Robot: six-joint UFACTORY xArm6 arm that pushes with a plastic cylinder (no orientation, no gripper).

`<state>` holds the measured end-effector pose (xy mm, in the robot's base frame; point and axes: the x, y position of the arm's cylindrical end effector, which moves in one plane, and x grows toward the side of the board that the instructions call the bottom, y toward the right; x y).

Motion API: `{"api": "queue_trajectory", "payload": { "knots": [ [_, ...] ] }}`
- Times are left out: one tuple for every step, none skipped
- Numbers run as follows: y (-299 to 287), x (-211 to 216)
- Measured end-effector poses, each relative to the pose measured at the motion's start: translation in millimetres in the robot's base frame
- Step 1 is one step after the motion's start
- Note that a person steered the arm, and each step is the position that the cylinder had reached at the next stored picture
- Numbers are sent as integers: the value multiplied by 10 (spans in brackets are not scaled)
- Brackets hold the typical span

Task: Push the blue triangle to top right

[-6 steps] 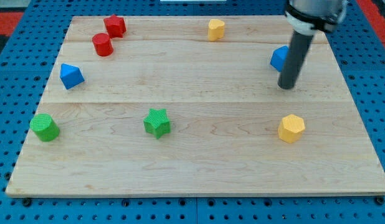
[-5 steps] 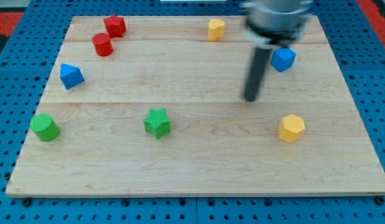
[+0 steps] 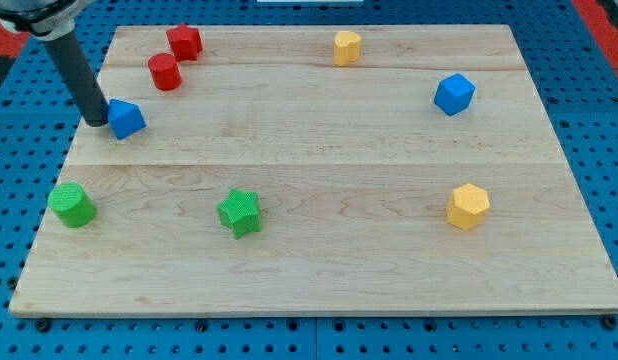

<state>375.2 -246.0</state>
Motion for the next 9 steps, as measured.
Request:
{"api": "queue_trajectory", "payload": {
  "knots": [
    [833, 0],
    [1120, 38],
    [1625, 78],
    [1800, 176],
    [1952, 218],
    [1971, 398],
    [2433, 411],
    [2969, 231],
    [2929, -205]
  ]
}}
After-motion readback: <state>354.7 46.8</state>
